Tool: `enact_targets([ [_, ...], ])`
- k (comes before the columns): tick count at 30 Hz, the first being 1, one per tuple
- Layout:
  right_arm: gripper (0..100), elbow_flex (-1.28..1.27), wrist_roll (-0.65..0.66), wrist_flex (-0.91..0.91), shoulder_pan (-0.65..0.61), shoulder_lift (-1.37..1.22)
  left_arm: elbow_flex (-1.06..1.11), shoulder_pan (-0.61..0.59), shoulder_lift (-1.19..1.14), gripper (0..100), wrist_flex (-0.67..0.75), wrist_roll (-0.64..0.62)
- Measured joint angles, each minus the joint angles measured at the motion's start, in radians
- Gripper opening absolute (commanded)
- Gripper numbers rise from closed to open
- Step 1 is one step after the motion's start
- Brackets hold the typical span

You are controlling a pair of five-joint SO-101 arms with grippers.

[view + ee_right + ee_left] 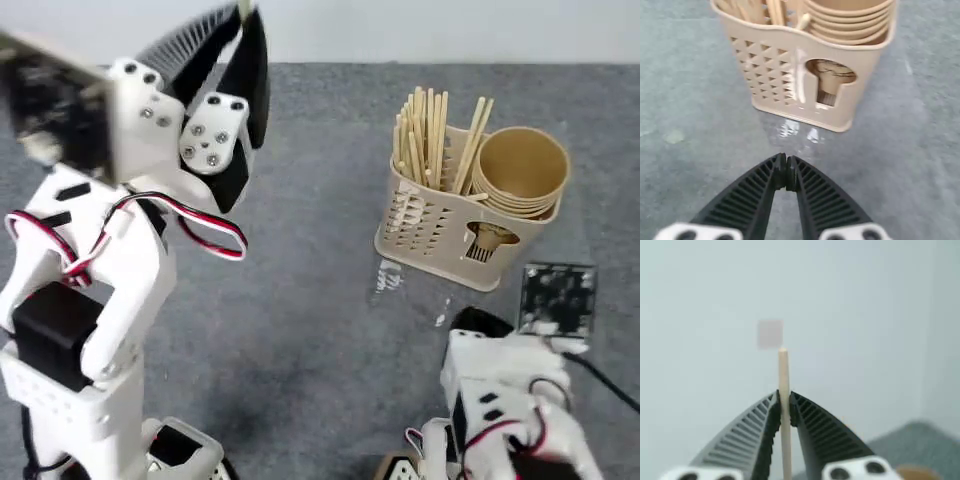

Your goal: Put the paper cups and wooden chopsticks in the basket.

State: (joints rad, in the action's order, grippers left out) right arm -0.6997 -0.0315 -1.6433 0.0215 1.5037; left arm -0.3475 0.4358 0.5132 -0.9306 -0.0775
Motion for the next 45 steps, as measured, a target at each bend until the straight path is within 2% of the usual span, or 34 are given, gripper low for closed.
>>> enact_targets([
  [4, 0.9, -0.14, -0.011, 0.034, -0.063, 0.124, -0.002, 0.091, -0.043, 1, 0.114, -0.031],
  [9, 0.9, -0.166, -0.011, 0.038, -0.068, 0.239, -0.002, 0.17, -0.146, 1, 0.21, -0.035],
  [20, 0.9, -0.166, -0.011, 0.038, -0.077, 0.264, 0.0, 0.216, -0.404, 1, 0.376, -0.035],
  [26, 0.9, -0.166, -0.011, 0.038, -0.081, 0.267, 0.0, 0.213, -0.506, 3, 0.391, -0.035],
  [32, 0.9, -0.166, -0.011, 0.038, -0.081, 0.267, 0.0, 0.213, -0.514, 14, 0.279, -0.035],
  [39, 0.9, -0.166, -0.011, 0.038, -0.081, 0.267, 0.002, 0.15, -0.46, 14, 0.126, -0.035],
  [41, 0.9, -0.172, -0.011, 0.038, -0.081, 0.267, 0.002, 0.129, -0.397, 12, 0.063, -0.035],
  [44, 0.9, -0.221, -0.011, 0.06, -0.08, 0.269, 0.002, 0.097, -0.299, 1, -0.054, -0.035],
  [45, 0.9, -0.245, -0.011, 0.075, -0.08, 0.269, 0.002, 0.081, -0.267, 1, -0.092, -0.035],
])
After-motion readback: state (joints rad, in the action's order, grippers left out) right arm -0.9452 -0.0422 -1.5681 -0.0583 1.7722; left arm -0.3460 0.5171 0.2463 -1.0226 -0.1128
